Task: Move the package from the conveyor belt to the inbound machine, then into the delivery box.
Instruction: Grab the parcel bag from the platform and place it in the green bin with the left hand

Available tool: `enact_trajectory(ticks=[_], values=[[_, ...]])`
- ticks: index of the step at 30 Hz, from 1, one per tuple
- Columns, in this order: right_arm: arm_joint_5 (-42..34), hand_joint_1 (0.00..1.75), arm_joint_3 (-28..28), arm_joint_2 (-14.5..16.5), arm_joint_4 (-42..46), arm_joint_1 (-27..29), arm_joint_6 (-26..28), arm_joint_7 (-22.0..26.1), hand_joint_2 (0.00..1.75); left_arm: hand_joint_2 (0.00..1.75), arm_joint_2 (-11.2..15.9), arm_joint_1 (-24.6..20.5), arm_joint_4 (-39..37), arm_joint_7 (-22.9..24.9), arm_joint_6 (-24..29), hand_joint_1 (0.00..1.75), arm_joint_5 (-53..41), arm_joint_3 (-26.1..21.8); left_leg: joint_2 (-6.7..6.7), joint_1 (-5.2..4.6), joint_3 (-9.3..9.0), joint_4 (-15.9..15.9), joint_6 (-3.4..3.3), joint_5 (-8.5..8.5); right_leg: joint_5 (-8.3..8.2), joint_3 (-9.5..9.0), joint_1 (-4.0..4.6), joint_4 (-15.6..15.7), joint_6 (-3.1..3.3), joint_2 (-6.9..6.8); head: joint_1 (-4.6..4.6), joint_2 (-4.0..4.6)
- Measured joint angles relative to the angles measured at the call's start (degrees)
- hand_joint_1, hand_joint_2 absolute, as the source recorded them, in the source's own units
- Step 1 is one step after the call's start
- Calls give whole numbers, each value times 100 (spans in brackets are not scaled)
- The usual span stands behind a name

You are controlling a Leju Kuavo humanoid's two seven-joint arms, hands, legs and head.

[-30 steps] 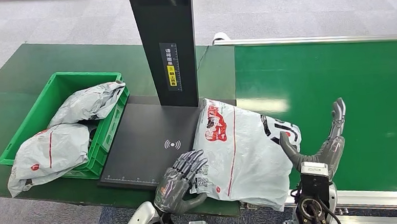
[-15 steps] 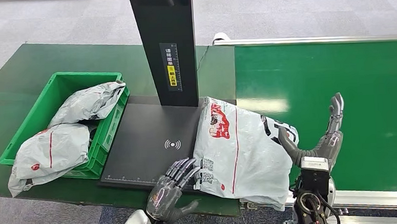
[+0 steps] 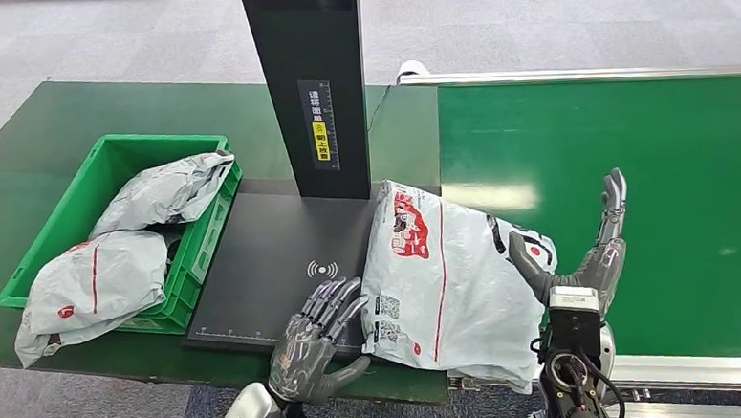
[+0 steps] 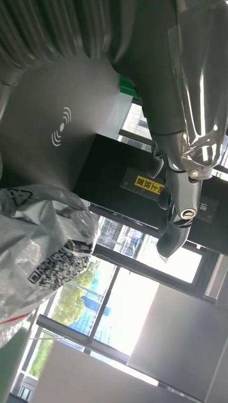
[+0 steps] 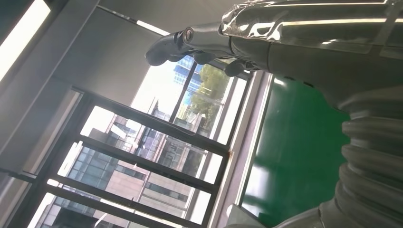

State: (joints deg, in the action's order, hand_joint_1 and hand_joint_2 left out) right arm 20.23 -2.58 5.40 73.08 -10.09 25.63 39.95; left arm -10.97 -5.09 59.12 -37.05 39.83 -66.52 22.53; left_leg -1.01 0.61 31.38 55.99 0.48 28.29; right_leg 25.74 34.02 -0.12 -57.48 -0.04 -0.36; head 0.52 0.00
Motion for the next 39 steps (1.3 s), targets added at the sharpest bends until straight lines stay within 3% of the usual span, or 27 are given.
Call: enact_trajectory(ticks=[13,17,18,39], values=[[128,0,7,17,-9,23,25,0,175,175,-296,-283,-401,-193,-1,5,370,40,-1,0,-2,1,0,0,0,0,0,0,0,0,-1,0],[165,0,16,38,1,52,23,0,175,175,-387,-405,-693,-256,-1,164,508,92,-2,0,-2,1,0,0,0,0,0,0,0,0,0,0],[169,0,19,44,9,62,23,0,175,175,-403,-432,-758,-263,-1,170,536,103,-1,0,-2,1,0,0,0,0,0,0,0,0,-1,0],[331,0,257,211,377,282,-65,0,175,175,-442,-738,-1453,-284,-1,175,865,387,-4,0,-3,1,0,0,0,1,0,0,0,1,1,0]])
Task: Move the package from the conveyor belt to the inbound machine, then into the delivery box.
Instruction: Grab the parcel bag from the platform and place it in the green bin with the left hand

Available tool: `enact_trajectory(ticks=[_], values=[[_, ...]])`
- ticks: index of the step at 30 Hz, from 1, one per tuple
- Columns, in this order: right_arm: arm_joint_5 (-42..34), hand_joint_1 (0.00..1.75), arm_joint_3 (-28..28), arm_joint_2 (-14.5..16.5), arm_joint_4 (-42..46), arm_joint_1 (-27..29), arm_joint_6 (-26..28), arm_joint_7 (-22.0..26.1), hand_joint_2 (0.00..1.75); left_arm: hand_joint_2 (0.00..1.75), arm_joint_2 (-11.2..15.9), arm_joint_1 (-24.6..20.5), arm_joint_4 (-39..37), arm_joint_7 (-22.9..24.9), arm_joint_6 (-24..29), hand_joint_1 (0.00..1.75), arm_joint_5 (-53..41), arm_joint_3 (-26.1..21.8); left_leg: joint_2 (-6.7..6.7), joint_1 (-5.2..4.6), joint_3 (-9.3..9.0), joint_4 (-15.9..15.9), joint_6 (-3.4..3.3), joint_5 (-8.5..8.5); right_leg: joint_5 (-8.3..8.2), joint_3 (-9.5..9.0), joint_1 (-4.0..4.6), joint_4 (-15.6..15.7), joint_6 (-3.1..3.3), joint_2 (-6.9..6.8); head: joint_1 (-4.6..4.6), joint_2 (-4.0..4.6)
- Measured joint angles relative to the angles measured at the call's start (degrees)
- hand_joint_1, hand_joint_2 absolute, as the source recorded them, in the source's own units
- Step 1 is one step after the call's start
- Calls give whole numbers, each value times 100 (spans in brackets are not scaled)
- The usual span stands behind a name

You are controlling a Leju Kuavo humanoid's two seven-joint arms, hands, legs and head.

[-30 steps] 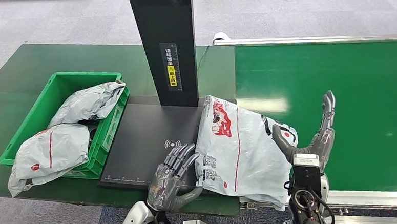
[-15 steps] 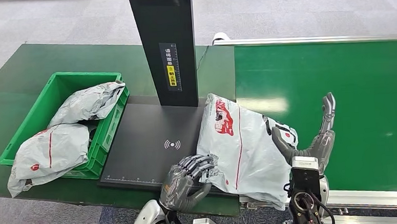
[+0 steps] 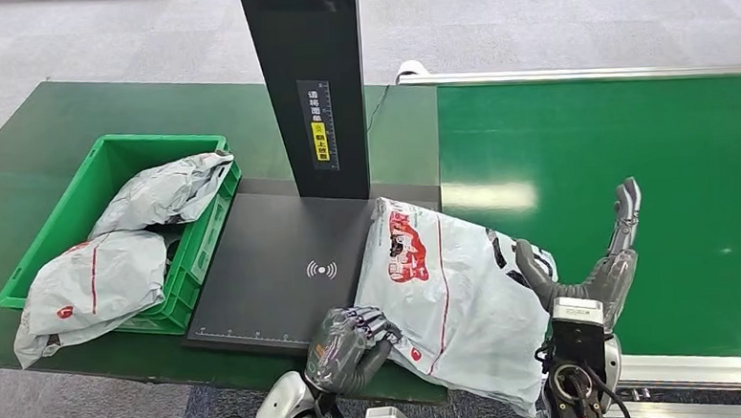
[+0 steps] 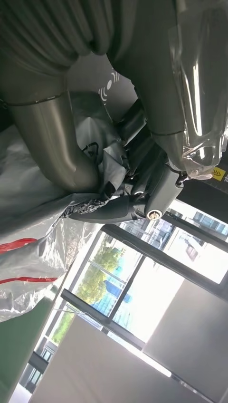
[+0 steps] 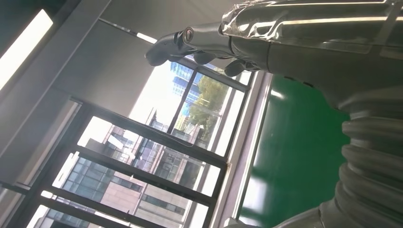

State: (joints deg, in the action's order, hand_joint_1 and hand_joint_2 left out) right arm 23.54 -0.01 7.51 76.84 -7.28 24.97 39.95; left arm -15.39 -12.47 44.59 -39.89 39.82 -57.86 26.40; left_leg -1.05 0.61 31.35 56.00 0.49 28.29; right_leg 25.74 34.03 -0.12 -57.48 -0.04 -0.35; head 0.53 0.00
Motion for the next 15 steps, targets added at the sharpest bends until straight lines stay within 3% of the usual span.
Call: enact_trajectory(ticks=[7,15], values=[[106,0,109,66,56,33,-91,0,175,175,2,6,175,38,2,175,-374,-120,0,0,0,0,0,0,0,-1,0,0,0,0,-1,0],[60,0,201,86,81,65,-99,0,175,175,208,-1,1506,295,9,175,-853,-902,0,1,0,-1,1,-1,0,-1,2,-1,0,0,0,0]])
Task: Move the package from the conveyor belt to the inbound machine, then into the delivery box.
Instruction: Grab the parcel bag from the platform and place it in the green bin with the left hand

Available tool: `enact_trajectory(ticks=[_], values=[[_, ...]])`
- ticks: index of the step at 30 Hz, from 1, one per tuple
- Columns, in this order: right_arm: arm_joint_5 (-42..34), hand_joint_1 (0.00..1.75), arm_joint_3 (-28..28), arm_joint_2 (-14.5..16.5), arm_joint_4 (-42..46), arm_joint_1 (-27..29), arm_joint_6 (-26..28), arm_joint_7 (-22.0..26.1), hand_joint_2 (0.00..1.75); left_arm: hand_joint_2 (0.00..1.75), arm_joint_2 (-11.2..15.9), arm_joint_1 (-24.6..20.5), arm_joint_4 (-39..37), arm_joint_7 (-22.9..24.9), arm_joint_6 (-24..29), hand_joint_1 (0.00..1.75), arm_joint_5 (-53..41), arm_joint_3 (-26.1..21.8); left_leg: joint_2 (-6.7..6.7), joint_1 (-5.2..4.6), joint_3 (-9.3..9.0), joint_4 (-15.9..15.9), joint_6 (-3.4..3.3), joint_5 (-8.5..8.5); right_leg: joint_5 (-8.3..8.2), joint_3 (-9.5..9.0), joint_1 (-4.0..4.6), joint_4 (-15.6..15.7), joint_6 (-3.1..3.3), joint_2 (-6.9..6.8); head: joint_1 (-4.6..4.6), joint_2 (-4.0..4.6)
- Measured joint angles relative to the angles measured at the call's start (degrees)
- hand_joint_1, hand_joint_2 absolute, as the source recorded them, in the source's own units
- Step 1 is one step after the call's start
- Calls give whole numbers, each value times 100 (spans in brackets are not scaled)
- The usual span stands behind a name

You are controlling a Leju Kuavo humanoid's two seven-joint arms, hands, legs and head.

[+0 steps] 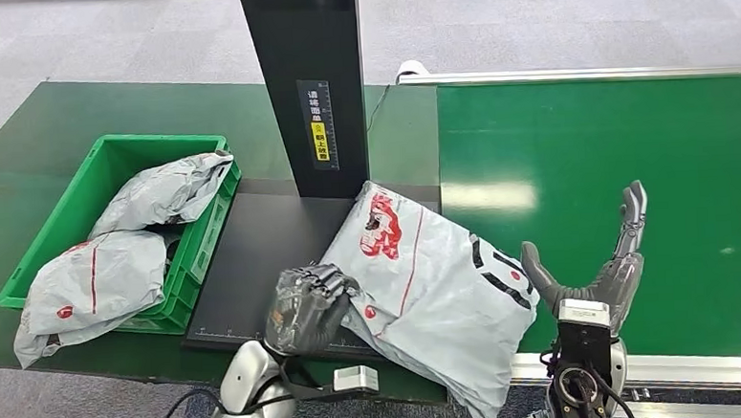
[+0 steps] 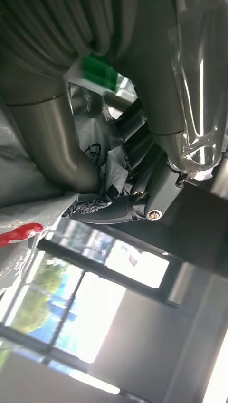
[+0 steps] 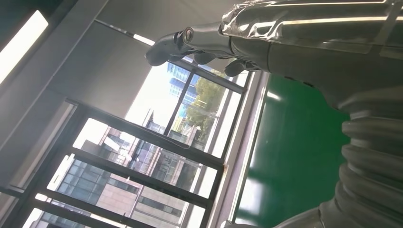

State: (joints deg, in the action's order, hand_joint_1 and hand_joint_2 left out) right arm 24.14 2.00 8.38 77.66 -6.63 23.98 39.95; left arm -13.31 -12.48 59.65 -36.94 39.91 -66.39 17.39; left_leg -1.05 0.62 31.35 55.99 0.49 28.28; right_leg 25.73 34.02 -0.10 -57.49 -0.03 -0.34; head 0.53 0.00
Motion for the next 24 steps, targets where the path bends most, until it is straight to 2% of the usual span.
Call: enact_trajectory(ticks=[10,14,20,24], values=[[-365,0,-75,-102,-52,-42,217,0,175,175,414,-390,1272,-65,0,175,-36,-1287,2,0,0,0,0,-4,0,-2,1,-1,0,0,-1,0],[-301,0,-64,-101,-57,-45,184,0,175,175,617,-621,1646,122,0,175,-83,-1667,2,0,0,0,1,-4,0,-1,1,-2,0,0,-2,0],[-218,0,2,-90,-55,-31,75,0,175,175,1171,-1100,1979,628,-3,175,-88,-1970,1,2,-1,0,2,-6,-1,0,4,-2,1,0,-2,0],[-184,0,9,-80,-57,-36,55,0,175,175,1562,-1655,2021,1019,-129,175,-204,-2019,3,3,-1,0,3,-12,-2,-1,6,-3,3,-1,-3,0]])
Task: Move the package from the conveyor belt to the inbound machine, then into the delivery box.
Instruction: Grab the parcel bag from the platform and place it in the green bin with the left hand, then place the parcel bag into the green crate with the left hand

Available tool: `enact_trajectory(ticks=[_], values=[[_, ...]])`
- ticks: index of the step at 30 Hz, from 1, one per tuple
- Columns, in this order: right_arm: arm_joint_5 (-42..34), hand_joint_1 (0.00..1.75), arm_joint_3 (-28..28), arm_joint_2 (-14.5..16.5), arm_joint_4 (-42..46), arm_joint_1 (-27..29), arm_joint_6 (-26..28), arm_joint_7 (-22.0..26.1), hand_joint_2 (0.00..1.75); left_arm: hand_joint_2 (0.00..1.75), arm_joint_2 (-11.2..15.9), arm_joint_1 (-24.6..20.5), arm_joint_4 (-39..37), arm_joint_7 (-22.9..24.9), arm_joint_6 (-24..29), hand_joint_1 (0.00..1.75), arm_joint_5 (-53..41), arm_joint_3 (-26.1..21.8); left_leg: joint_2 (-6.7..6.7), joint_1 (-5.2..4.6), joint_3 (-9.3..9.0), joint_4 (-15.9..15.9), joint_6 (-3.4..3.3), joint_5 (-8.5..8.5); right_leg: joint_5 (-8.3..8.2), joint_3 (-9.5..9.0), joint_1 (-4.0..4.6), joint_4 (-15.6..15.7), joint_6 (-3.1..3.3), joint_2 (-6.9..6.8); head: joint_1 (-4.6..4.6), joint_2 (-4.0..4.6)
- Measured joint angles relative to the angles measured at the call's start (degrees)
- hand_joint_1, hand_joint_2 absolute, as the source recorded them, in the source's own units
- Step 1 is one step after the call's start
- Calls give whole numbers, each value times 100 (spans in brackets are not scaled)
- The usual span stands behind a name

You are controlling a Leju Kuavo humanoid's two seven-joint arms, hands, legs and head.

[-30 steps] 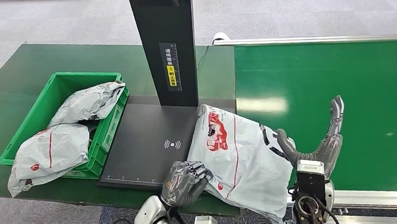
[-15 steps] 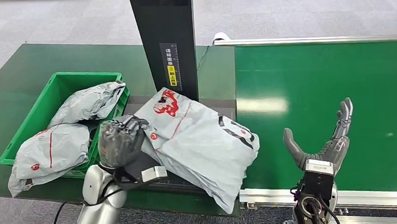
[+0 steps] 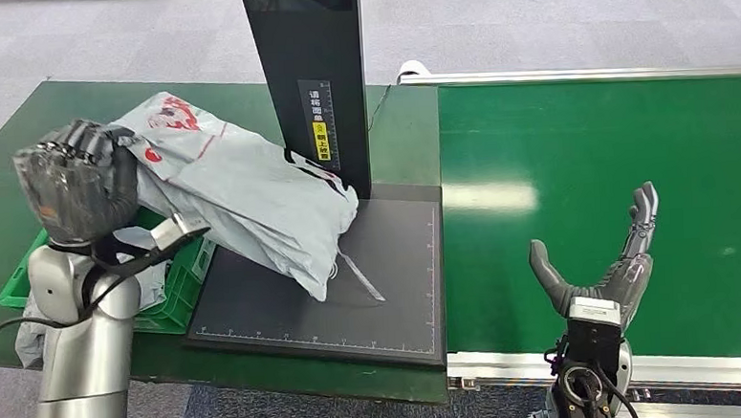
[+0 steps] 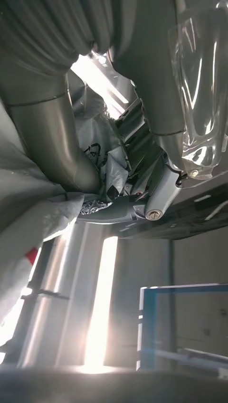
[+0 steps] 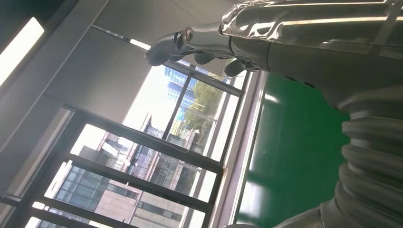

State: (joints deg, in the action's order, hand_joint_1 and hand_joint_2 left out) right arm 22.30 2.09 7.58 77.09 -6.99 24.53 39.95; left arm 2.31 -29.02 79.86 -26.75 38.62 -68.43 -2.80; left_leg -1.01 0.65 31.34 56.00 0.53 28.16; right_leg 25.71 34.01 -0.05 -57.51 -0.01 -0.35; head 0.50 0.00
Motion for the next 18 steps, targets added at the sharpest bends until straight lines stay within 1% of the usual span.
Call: enact_trajectory(ticks=[4,10,13,18], values=[[74,0,6,54,-15,-46,-53,0,175,175,244,-736,-30,327,-238,175,-164,2,-3,0,0,0,-1,-2,-3,0,0,0,1,0,1,0],[153,0,18,153,-88,-205,-154,0,175,175,388,-1655,-181,748,-407,175,-656,45,-4,0,0,1,-1,-2,-4,1,0,-1,1,1,-1,0],[193,0,30,199,-124,-284,-194,0,175,175,433,-2004,-275,911,-421,175,-839,57,-6,0,0,1,-1,-2,-4,3,0,-1,1,1,0,0],[230,0,66,239,-170,-348,-237,0,175,175,495,-2450,-461,1018,-551,175,-894,56,-4,0,2,1,-1,-2,-4,3,0,-1,1,1,0,0]])
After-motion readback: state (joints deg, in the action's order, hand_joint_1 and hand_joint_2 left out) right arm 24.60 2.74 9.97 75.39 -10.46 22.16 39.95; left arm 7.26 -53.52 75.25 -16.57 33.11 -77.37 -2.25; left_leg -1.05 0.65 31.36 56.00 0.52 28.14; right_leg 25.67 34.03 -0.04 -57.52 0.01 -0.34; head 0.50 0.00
